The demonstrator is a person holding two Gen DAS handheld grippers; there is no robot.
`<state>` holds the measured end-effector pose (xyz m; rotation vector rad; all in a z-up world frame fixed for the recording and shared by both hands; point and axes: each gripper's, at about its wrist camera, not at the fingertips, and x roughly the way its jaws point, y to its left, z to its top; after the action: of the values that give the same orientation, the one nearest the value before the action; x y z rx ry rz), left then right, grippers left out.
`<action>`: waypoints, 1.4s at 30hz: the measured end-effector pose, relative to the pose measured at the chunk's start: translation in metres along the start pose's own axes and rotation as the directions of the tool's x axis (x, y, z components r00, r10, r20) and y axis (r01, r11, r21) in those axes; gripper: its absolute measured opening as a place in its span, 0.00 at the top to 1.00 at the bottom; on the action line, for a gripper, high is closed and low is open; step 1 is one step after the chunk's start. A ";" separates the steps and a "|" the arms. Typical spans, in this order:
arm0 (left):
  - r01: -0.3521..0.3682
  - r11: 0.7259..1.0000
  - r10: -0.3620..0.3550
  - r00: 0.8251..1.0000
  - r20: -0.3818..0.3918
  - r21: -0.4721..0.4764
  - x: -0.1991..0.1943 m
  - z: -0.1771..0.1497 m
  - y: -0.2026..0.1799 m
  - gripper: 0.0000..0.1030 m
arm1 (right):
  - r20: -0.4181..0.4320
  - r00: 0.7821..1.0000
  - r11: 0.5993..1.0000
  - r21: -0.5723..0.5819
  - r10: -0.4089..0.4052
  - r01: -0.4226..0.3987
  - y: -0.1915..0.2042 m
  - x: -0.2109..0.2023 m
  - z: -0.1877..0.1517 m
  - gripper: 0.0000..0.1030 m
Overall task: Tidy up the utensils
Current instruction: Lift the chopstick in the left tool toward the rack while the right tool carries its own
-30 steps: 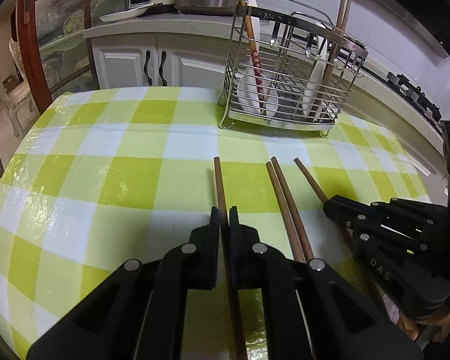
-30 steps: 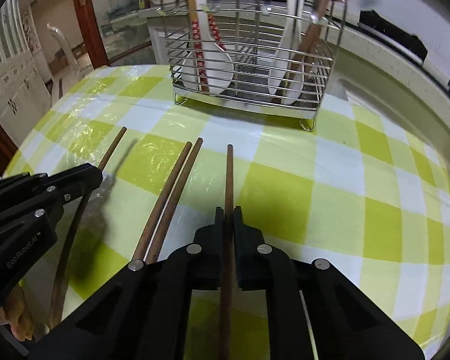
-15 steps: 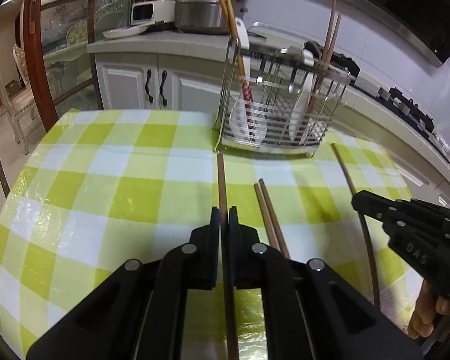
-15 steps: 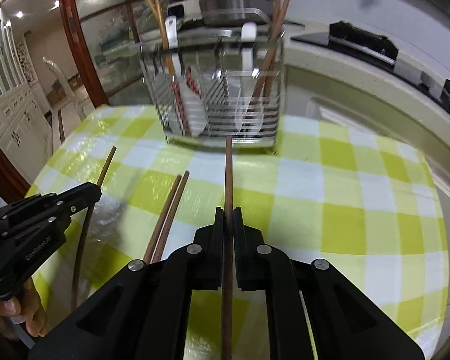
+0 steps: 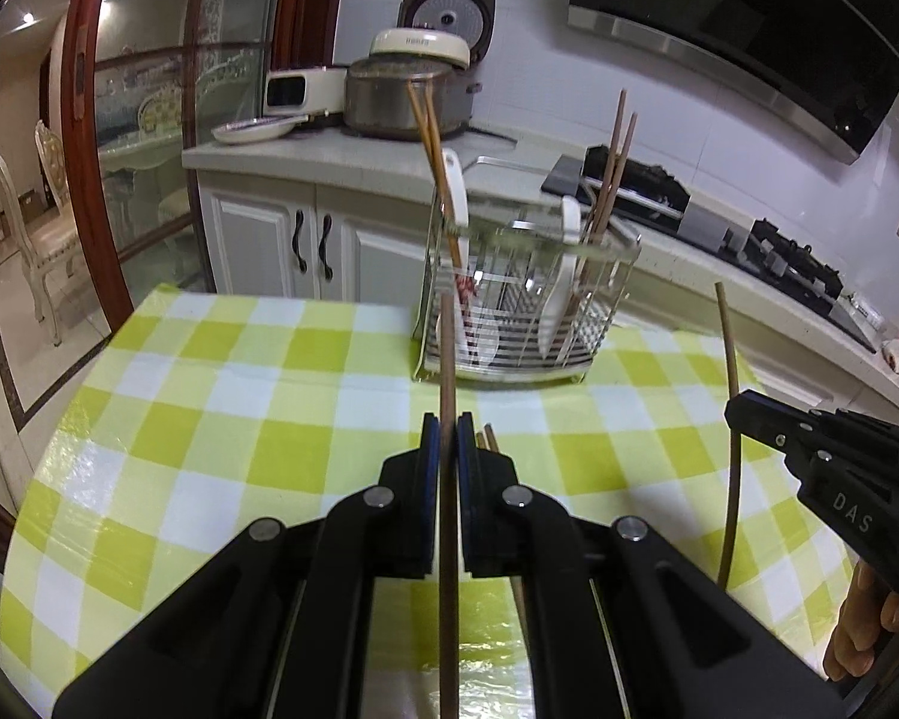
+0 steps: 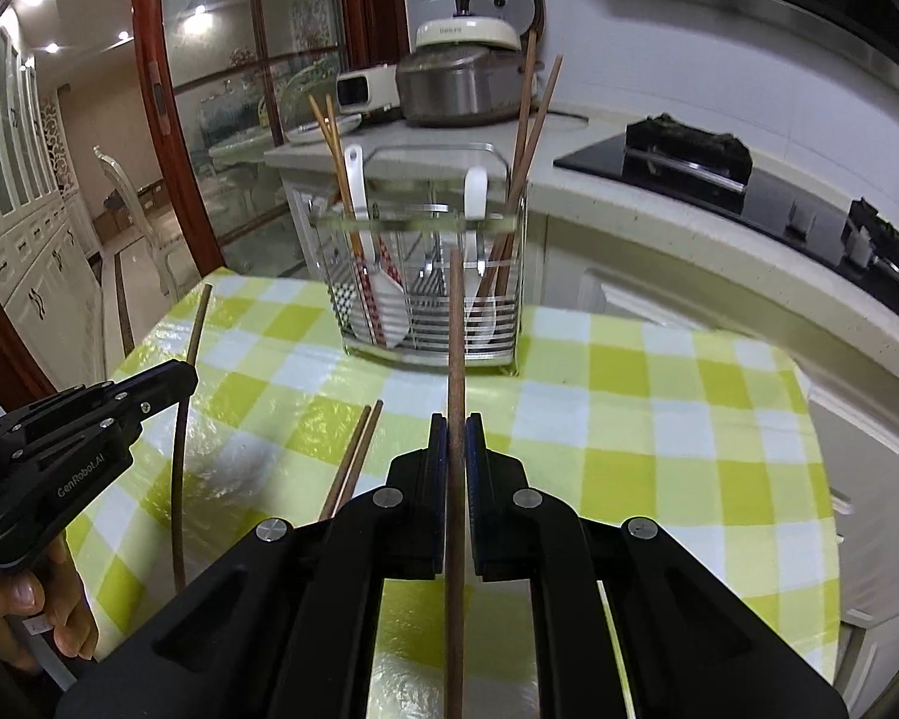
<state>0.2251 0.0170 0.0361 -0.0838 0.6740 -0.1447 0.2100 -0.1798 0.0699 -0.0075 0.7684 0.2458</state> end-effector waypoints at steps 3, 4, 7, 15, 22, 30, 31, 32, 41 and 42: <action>0.000 1.000 0.000 1.000 0.023 0.006 -0.010 0.006 -0.002 0.94 | 0.017 1.000 1.000 0.000 0.000 0.000 0.000 -0.009 0.003 0.92; 0.000 1.000 0.000 1.000 0.029 0.009 -0.012 0.007 -0.003 0.94 | 0.022 1.000 1.000 0.001 0.000 0.000 -0.001 -0.010 0.003 0.92; -0.002 1.000 0.001 0.999 0.045 0.016 -0.020 0.009 -0.005 0.94 | 0.035 0.999 1.000 0.002 -0.001 0.001 -0.002 -0.018 0.005 0.92; -0.006 1.000 0.005 0.997 0.079 0.017 -0.034 0.016 -0.008 0.94 | 0.067 0.998 1.000 0.001 -0.002 0.001 -0.003 -0.034 0.009 0.92; -0.007 1.000 0.004 0.994 0.112 0.030 -0.044 0.022 -0.014 0.94 | 0.084 0.997 1.000 0.001 -0.003 0.003 -0.003 -0.043 0.012 0.92; -0.012 0.999 0.007 0.992 0.125 0.038 -0.047 0.024 -0.019 0.94 | 0.101 0.995 1.000 0.007 -0.014 0.013 -0.007 -0.049 0.014 0.92; -0.011 0.999 0.006 0.992 0.125 0.039 -0.046 0.025 -0.019 0.94 | 0.103 0.995 1.000 0.007 -0.014 0.014 -0.007 -0.050 0.015 0.92; -0.012 0.999 0.007 0.992 0.126 0.041 -0.046 0.026 -0.020 0.94 | 0.104 0.995 1.000 0.006 -0.014 0.013 -0.008 -0.050 0.015 0.92; -0.001 0.999 -0.005 0.991 0.130 0.046 -0.043 0.038 -0.021 0.94 | 0.113 0.994 1.000 0.004 -0.011 0.011 -0.009 -0.053 0.023 0.92; 0.001 0.999 -0.007 0.991 0.132 0.045 -0.043 0.040 -0.020 0.94 | 0.115 0.993 1.000 0.002 -0.009 0.009 -0.009 -0.054 0.026 0.92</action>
<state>0.2152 0.0053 0.0964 -0.0515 0.5379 -0.1567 0.1926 -0.1980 0.1245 0.0050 0.6534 0.2350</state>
